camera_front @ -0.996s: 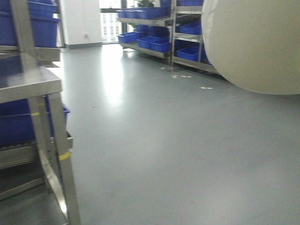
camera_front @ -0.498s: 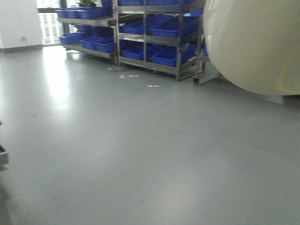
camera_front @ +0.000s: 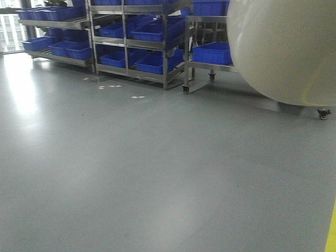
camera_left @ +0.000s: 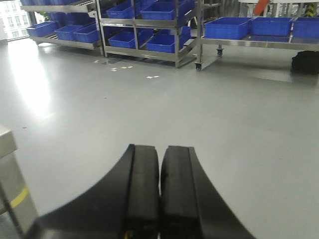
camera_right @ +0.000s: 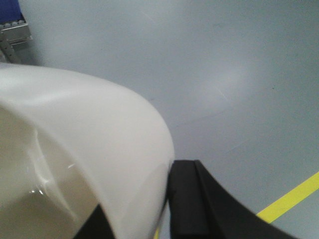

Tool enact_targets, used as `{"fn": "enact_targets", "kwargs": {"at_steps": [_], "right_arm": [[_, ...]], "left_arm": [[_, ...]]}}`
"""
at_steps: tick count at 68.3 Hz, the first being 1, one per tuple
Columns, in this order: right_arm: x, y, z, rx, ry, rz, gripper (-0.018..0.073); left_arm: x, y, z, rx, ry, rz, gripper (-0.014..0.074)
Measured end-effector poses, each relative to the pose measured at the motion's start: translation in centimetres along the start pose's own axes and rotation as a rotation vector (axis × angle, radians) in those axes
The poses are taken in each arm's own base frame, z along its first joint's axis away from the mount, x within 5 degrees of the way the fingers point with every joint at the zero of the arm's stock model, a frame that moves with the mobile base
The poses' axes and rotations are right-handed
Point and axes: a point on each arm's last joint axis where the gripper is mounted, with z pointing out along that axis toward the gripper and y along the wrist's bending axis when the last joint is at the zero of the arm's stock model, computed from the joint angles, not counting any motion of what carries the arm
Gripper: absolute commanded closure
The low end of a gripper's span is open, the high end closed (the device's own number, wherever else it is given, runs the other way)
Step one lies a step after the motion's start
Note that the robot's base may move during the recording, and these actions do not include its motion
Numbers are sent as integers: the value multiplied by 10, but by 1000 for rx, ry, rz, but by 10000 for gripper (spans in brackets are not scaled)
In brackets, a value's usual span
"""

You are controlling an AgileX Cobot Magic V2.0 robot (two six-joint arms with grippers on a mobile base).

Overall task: Move white bin to right shelf second layer
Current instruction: 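Drive the base away from the shelf holding the bin in the right gripper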

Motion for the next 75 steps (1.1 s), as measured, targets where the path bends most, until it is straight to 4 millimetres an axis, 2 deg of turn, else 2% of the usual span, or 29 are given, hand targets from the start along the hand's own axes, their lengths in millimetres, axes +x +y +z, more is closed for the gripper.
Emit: {"fn": "enact_targets", "kwargs": {"at_steps": [75], "right_arm": [[0, 0, 0, 0, 0, 0, 503]], "left_arm": [[0, 0, 0, 0, 0, 0, 512]]}}
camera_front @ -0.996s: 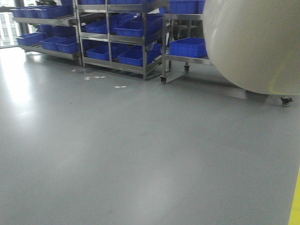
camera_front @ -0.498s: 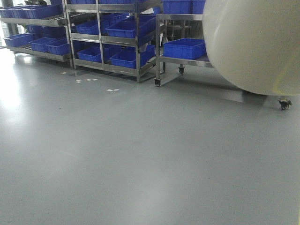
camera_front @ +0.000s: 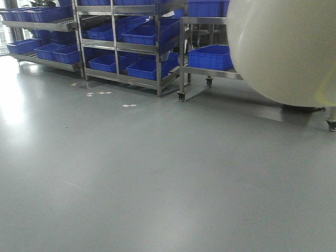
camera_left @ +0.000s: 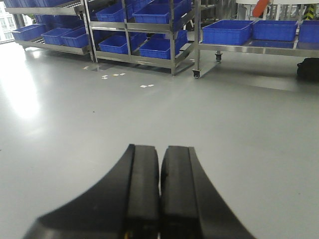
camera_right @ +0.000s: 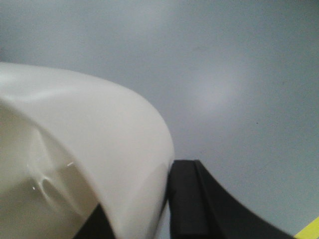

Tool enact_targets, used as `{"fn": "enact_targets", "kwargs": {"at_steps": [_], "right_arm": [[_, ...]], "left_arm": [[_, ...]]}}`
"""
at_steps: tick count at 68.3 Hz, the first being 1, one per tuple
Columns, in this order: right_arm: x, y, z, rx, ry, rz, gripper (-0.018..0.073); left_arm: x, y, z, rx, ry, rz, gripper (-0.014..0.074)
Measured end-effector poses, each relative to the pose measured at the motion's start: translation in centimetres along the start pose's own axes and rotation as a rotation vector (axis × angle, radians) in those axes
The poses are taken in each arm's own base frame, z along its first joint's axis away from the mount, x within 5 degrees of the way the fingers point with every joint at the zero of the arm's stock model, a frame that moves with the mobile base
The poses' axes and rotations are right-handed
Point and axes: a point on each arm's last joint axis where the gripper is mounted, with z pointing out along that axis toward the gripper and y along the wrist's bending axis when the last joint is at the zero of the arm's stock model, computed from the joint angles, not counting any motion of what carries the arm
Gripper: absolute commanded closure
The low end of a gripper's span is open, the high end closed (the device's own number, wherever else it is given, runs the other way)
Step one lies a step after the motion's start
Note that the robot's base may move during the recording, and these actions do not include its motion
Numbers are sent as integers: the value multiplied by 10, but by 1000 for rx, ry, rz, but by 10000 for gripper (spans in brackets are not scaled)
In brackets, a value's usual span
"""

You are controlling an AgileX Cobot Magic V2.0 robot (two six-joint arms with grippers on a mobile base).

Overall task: Move white bin to right shelf second layer
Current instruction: 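Drive the base away from the shelf holding the bin in the right gripper, then drive the base past the racks of blue crates carrying the bin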

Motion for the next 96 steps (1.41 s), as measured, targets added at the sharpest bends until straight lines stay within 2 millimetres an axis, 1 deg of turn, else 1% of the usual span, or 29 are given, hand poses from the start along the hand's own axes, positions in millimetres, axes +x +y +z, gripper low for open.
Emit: {"fn": "enact_targets", "kwargs": {"at_steps": [96], "right_arm": [[0, 0, 0, 0, 0, 0, 503]], "left_arm": [[0, 0, 0, 0, 0, 0, 512]]}}
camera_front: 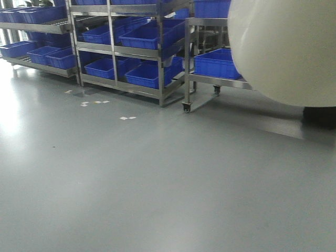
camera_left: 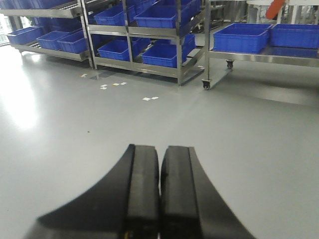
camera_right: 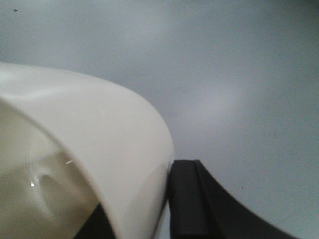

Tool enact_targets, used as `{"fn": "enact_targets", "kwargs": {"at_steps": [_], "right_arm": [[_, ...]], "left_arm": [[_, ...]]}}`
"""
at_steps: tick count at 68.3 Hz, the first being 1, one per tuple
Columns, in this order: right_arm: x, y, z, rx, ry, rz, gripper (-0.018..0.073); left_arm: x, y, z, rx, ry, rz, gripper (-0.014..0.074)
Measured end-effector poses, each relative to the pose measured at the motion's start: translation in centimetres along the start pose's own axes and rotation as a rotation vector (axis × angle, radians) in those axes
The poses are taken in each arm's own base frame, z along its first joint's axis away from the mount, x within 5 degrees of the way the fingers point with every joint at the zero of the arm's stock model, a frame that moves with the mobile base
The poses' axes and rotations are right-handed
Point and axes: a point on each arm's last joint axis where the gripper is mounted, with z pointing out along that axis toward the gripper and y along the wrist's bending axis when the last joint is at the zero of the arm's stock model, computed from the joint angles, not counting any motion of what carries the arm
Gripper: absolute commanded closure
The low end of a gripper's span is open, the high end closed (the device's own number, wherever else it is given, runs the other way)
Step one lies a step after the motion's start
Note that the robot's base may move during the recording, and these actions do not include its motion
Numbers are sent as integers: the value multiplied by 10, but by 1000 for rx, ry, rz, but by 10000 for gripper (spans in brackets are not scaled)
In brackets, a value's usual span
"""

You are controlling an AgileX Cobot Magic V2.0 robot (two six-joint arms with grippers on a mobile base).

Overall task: Move white bin to right shelf second layer
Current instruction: 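Drive the base past the racks of blue crates carrying the bin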

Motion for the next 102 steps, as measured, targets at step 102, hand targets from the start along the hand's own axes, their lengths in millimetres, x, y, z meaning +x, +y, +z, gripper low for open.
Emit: {"fn": "enact_targets", "kwargs": {"at_steps": [102], "right_arm": [[0, 0, 0, 0, 3, 0, 503]], "left_arm": [[0, 0, 0, 0, 0, 0, 512]]}}
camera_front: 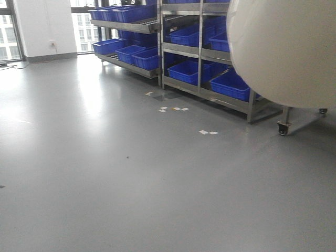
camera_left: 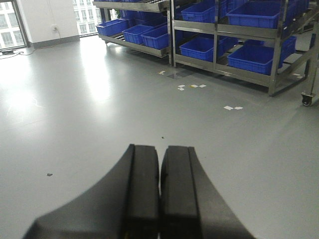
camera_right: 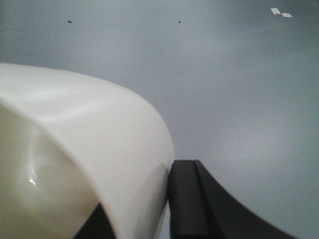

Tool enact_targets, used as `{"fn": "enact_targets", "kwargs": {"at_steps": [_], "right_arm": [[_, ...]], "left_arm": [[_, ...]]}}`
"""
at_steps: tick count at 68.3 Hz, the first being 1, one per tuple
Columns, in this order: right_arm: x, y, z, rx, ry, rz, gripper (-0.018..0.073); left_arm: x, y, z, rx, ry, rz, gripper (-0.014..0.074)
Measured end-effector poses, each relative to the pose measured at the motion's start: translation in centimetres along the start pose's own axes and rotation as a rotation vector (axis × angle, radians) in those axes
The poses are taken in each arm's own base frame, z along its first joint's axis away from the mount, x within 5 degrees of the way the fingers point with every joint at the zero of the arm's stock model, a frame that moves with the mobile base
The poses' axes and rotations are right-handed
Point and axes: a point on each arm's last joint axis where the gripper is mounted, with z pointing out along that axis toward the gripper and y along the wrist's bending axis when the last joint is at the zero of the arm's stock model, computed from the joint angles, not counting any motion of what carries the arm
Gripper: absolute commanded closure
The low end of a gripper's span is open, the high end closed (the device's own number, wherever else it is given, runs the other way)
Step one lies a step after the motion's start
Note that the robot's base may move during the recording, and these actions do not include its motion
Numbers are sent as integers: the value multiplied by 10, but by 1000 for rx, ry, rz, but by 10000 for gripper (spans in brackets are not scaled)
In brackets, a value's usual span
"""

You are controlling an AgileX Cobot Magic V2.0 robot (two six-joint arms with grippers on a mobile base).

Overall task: Move white bin to right shelf second layer
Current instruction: 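Drive the base past the racks of blue crates carrying the bin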

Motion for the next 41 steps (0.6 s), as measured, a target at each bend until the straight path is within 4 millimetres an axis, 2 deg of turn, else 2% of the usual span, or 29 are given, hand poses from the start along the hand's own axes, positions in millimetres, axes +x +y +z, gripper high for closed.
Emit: {"fn": "enact_targets", "kwargs": {"at_steps": [41], "right_arm": [[0, 0, 0, 0, 0, 0, 503]], "left_arm": [[0, 0, 0, 0, 0, 0, 512]]}}
